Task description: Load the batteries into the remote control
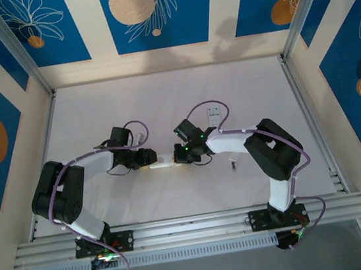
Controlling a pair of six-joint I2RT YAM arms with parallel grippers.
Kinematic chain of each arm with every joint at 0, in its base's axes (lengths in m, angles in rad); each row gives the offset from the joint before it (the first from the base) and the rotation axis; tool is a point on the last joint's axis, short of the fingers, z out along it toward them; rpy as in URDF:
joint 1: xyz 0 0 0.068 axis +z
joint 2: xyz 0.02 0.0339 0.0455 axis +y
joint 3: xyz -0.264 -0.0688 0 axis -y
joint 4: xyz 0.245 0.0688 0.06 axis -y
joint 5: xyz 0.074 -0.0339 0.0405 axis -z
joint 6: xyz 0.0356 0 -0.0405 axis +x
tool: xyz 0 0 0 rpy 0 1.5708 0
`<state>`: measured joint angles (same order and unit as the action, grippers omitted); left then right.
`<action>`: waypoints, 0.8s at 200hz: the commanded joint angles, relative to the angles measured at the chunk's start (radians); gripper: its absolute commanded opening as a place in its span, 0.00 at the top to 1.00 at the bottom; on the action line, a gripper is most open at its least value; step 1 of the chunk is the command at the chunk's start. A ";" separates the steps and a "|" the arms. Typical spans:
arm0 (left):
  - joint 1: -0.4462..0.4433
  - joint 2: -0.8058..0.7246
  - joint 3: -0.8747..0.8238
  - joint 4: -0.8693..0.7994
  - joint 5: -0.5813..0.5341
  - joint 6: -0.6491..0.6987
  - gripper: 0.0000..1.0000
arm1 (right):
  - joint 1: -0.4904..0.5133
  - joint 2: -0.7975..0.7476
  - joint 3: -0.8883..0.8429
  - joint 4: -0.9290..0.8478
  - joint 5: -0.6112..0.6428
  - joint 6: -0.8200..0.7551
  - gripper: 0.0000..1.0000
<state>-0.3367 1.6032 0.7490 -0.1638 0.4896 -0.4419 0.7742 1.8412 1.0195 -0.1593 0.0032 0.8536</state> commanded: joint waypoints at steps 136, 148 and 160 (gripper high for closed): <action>0.002 0.001 0.013 0.003 0.014 0.014 0.51 | 0.015 -0.031 -0.121 0.221 0.010 -0.042 0.78; 0.002 0.004 0.016 0.004 0.016 0.015 0.51 | 0.013 -0.037 -0.117 0.207 0.014 -0.044 0.78; 0.002 0.004 0.016 0.003 0.016 0.015 0.51 | 0.010 -0.043 -0.117 0.202 0.014 -0.047 0.77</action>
<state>-0.3367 1.6032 0.7490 -0.1715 0.4740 -0.4423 0.7738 1.7943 0.8948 0.0849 -0.0120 0.8364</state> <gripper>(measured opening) 0.493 0.224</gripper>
